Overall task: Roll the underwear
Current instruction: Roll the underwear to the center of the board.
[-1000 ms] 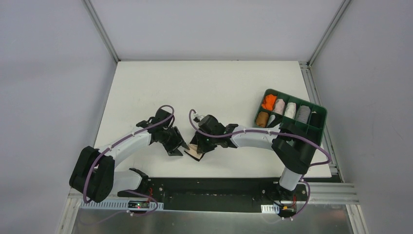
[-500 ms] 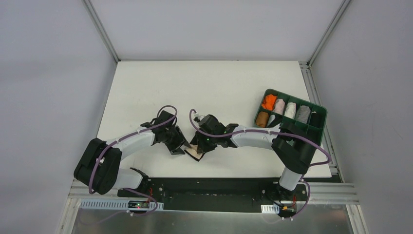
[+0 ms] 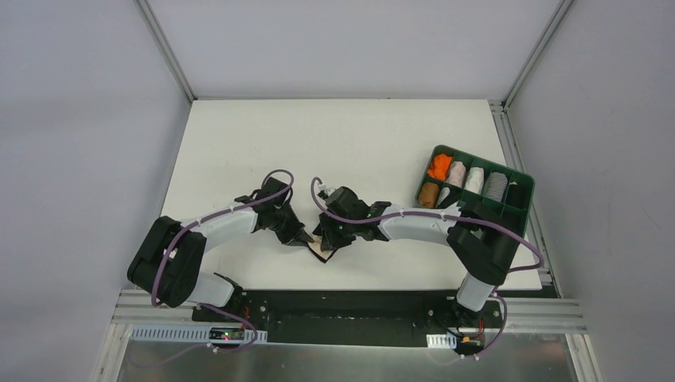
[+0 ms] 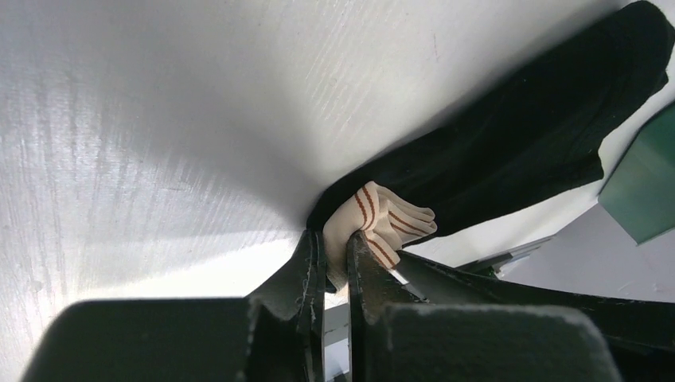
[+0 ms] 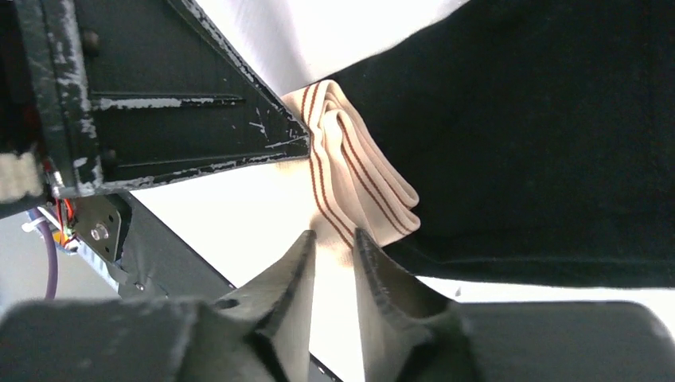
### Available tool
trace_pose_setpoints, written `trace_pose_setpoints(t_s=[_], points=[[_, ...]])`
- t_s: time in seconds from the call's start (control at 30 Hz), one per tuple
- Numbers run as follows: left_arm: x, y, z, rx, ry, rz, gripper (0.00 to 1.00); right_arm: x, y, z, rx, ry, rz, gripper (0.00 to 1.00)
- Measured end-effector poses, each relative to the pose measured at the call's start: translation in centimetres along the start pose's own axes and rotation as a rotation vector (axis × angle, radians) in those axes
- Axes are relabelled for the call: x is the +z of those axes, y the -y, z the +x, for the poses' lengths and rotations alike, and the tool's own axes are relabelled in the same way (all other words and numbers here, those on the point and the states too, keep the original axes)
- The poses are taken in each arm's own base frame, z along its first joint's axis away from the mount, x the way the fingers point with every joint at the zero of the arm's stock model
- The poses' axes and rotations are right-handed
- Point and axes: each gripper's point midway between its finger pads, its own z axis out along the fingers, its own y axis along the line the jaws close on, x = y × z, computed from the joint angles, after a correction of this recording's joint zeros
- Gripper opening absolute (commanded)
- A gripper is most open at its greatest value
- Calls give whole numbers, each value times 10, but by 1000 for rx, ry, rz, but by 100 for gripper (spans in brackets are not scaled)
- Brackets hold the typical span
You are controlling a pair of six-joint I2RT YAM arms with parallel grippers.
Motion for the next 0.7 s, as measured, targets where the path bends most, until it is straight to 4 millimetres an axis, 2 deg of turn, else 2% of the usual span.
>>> trace_pose_setpoints(t_s=[0.03, 0.17, 0.27, 0.43, 0.6, 0.7], points=[[0, 0, 0, -1, -3, -4, 0, -2, 0, -1, -3, 5, 5, 39], [-1, 0, 0, -5, -11, -20, 0, -18, 4, -4, -58, 40, 58, 51], [-3, -1, 1, -6, -20, -37, 0, -33, 7, -10, -158, 95, 120, 61], [-3, -2, 2, -12, -35, -63, 0, -45, -11, -7, -414, 171, 176, 64], [-3, -1, 2, -16, -45, -77, 0, -44, -32, 5, -647, 201, 188, 64], [-3, -1, 3, -19, -51, -84, 0, -36, -40, 7, -750, 229, 208, 65]])
